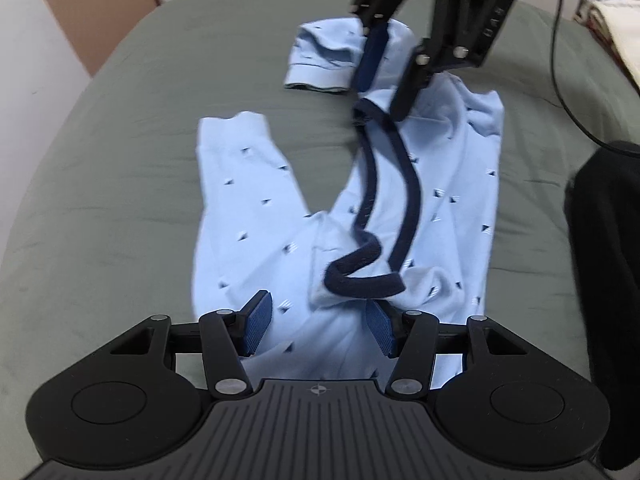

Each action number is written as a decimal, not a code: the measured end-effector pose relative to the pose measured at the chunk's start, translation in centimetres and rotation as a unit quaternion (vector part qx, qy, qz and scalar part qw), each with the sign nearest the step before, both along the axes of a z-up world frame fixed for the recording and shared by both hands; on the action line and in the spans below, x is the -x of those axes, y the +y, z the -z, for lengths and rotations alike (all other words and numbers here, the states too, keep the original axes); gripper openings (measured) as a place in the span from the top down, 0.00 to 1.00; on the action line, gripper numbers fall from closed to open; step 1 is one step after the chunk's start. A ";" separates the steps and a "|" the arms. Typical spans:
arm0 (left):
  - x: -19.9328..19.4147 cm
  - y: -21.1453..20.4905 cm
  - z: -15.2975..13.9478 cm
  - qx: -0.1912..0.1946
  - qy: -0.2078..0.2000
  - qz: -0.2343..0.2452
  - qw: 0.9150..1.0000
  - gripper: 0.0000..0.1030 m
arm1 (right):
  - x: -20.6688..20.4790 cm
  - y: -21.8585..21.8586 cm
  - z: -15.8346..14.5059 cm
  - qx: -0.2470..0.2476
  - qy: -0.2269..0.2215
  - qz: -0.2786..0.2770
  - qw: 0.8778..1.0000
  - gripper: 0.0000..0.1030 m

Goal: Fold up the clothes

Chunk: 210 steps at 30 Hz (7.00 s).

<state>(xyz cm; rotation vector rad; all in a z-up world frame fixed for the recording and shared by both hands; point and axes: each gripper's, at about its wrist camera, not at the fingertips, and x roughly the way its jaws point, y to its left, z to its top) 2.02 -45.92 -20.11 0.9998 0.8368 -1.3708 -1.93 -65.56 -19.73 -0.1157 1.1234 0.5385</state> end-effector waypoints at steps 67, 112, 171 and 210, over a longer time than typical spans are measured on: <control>1.2 -0.1 -1.5 0.074 -0.051 -0.067 0.994 0.90 | 6.4 -2.3 -2.1 0.007 -0.096 0.104 0.990 0.75; 1.4 -0.2 -0.8 0.078 -0.051 -0.082 0.992 0.83 | -0.2 -6.1 -5.8 -0.043 -0.076 0.055 0.995 0.94; -7.0 -4.7 -16.6 -0.018 -0.111 -0.244 0.963 0.94 | -4.8 -1.5 -19.7 0.166 -0.076 0.159 0.970 0.96; -30.4 -17.6 0.7 -0.081 -0.026 -0.295 0.952 0.91 | -28.1 -15.0 3.5 0.148 0.080 0.211 0.963 0.96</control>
